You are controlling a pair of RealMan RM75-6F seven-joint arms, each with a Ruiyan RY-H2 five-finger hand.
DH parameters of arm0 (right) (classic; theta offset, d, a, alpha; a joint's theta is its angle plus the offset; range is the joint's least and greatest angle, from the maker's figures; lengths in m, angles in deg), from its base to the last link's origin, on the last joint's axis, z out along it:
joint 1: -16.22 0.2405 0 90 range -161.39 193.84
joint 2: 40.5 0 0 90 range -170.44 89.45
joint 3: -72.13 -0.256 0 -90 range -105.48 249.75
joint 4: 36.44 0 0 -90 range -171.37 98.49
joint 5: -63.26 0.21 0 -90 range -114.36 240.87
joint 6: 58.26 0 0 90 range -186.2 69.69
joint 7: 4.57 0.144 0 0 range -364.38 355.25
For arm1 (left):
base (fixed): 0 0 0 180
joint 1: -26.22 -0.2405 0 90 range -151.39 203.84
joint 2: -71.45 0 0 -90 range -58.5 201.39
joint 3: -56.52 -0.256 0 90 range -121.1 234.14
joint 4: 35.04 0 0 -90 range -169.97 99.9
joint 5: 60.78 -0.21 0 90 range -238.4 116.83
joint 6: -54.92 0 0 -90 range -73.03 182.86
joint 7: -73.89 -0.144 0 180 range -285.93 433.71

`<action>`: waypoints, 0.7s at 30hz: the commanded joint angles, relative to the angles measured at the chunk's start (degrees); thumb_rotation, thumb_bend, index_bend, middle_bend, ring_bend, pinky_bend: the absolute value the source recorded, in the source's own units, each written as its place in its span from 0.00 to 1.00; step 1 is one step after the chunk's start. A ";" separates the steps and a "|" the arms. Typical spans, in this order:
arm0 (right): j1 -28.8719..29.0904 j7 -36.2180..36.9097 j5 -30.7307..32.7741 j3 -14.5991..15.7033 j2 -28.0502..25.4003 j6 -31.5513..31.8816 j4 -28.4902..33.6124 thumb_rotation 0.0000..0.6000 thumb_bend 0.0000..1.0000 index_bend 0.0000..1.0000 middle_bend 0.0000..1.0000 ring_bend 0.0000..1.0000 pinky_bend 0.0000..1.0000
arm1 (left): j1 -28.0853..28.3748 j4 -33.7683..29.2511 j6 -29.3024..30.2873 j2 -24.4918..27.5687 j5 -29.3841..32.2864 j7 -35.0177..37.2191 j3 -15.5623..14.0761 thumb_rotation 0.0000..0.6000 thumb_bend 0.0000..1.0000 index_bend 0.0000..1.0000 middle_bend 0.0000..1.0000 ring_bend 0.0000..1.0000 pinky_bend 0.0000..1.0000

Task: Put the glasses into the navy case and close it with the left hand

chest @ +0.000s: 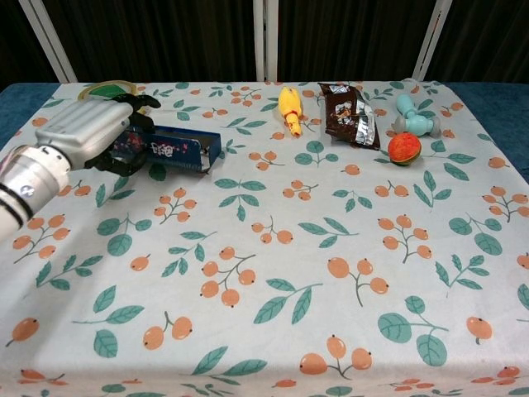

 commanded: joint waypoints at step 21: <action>-0.28 -1.53 -0.12 0.70 -0.12 0.07 0.61 1.00 0.35 0.00 0.00 0.00 0.00 | -6.90 -21.73 -1.05 13.15 -0.12 -14.36 -4.17 1.00 0.52 0.77 0.10 0.09 0.21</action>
